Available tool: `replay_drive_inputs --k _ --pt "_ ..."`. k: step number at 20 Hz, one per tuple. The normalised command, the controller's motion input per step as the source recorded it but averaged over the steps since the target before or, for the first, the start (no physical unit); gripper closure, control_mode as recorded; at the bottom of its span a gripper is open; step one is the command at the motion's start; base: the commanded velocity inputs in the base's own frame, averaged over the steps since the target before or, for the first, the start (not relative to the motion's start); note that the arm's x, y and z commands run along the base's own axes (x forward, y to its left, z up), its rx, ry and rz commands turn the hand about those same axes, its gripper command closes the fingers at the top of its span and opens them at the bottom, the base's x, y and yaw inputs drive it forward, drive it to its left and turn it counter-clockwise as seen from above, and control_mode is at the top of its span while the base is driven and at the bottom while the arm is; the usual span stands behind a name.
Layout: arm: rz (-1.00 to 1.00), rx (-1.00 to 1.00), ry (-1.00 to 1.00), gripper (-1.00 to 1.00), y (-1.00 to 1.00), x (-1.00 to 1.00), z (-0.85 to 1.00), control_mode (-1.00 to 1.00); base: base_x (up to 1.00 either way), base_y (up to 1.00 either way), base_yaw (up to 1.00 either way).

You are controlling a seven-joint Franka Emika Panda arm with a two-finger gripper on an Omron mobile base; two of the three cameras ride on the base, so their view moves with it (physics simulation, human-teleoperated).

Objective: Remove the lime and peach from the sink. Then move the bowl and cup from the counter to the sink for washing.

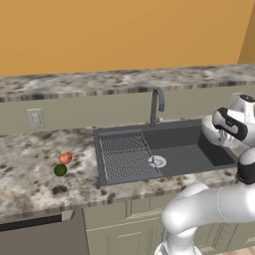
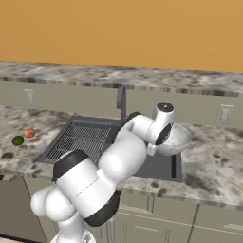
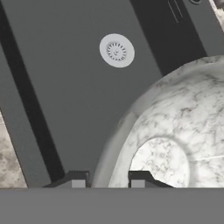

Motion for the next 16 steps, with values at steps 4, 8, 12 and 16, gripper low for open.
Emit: replay_drive_inputs --k 4,8,12,16 --pt "0.05 0.05 0.06 1.0 0.25 0.01 -0.1 -1.0 0.0 0.0 0.0" --pt "0.04 0.05 0.04 1.0 0.21 0.04 -0.13 -1.0 0.0 0.0 0.0" --pt "0.05 0.06 0.02 1.0 0.2 0.13 -0.17 -1.0 0.0 0.0 0.0" --pt "0.05 0.02 0.01 1.0 0.18 0.25 -0.15 -1.0 0.0 0.0 0.0"
